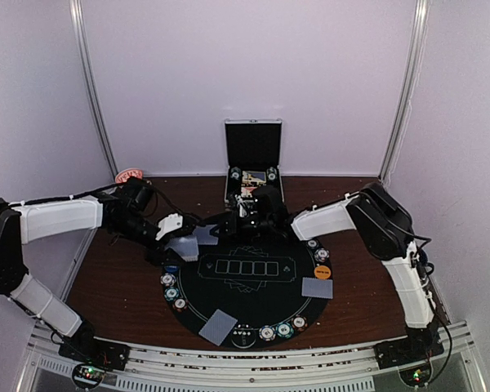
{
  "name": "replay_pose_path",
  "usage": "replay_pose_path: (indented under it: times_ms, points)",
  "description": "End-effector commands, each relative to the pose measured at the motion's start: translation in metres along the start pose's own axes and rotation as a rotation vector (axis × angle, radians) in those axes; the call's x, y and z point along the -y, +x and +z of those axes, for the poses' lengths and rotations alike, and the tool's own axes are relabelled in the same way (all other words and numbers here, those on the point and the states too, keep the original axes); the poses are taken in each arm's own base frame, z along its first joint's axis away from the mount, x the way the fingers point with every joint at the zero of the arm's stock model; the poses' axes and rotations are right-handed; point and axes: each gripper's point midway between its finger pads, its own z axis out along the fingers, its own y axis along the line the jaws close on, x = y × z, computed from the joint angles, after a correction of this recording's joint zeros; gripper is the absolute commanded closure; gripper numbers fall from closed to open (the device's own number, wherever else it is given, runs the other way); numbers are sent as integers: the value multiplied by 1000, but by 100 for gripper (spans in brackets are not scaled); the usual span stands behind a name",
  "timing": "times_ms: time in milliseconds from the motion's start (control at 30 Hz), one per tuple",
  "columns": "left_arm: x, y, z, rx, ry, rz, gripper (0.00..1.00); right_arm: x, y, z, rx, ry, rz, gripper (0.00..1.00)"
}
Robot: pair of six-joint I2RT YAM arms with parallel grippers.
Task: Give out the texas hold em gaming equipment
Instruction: Distribute the poker card in the small blind area.
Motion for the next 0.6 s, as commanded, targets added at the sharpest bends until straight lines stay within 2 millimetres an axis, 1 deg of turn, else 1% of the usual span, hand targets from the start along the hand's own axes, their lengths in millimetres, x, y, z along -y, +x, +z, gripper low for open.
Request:
replay_pose_path:
  times_ms: [0,100,233,333,467,567]
  points:
    - [-10,-14,-20,23,-47,38,39,-19,-6,31,14,-79,-14,100]
    - [-11,-19,-27,34,-60,42,38,-21,-7,53,17,-107,-17,100]
    - [-9,-23,-33,50,-69,47,38,-12,-3,76,4,-115,-5,100]
    - [-8,-24,-35,55,-71,49,38,-5,0,85,3,-113,-3,100]
    - [-7,-24,-35,60,-65,49,38,6,3,94,0,-105,5,100]
    - [-7,-23,-34,60,-63,48,38,10,6,98,-9,-99,9,100]
